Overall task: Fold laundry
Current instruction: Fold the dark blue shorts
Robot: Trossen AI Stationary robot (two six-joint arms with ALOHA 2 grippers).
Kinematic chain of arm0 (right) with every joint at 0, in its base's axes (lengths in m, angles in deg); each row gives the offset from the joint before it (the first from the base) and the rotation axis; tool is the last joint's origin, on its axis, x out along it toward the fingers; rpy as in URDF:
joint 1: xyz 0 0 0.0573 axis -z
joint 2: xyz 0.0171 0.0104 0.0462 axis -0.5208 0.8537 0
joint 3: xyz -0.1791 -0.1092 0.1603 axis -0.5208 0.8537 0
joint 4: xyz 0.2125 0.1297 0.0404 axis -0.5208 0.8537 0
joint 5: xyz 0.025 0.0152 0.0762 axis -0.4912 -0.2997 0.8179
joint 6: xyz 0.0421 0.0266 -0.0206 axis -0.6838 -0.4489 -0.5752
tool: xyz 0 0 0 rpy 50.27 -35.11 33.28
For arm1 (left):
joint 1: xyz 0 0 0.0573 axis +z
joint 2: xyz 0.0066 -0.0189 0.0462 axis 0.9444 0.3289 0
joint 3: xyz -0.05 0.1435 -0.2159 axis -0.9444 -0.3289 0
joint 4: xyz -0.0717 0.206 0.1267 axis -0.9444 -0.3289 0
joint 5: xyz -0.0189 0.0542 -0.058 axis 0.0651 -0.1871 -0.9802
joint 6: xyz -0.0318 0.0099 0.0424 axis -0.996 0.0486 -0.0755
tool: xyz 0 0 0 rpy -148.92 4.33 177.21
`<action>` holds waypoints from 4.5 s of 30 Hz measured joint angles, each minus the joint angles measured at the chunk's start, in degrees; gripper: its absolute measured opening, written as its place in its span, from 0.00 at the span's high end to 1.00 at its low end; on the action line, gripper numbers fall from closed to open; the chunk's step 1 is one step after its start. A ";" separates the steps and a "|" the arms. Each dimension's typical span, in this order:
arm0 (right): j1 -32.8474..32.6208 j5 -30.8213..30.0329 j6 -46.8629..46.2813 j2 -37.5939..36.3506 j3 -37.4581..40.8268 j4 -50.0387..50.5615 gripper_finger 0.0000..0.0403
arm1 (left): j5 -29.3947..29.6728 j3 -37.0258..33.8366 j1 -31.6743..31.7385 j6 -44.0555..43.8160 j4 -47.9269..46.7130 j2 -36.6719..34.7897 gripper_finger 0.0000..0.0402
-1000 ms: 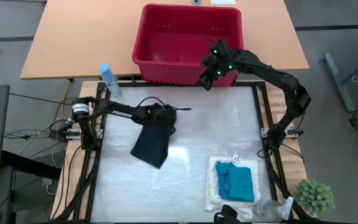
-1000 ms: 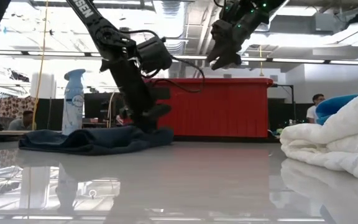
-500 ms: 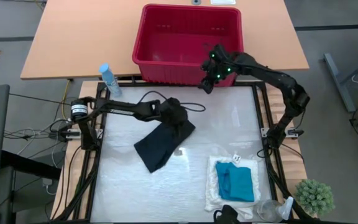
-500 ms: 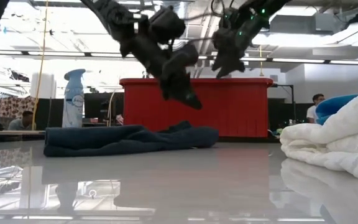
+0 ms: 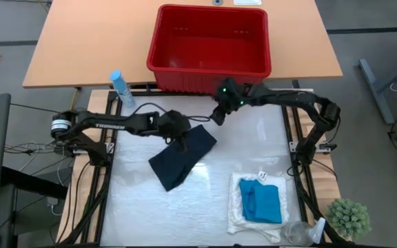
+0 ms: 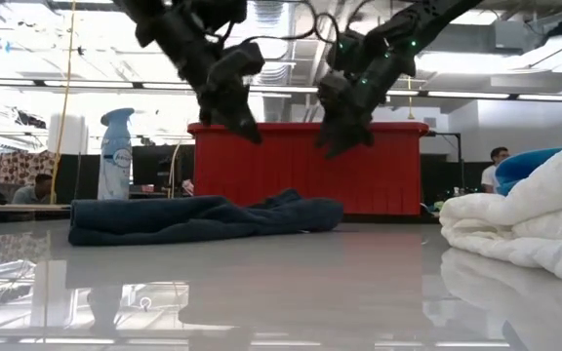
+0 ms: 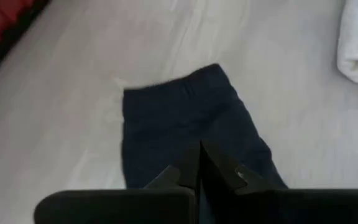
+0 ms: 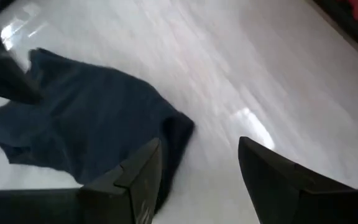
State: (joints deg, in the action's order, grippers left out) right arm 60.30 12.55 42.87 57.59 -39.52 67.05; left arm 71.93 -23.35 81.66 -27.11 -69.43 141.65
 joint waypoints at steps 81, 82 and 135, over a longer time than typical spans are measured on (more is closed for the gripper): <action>-5.92 -2.40 -7.61 6.67 0.67 10.25 0.98 | 1.48 -15.80 -4.49 -14.56 32.70 15.32 1.00; -6.31 -2.40 -7.86 6.62 0.65 10.26 0.98 | 1.33 -15.69 -4.47 -14.72 33.43 15.93 1.00; -17.09 -3.69 -20.98 6.51 -7.18 5.51 0.98 | -3.86 -6.95 -5.01 -2.80 -5.37 -4.44 1.00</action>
State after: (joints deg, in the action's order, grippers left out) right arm 43.21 8.86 21.89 64.10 -46.70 72.55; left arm 68.08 -30.29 76.65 -29.91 -74.80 137.21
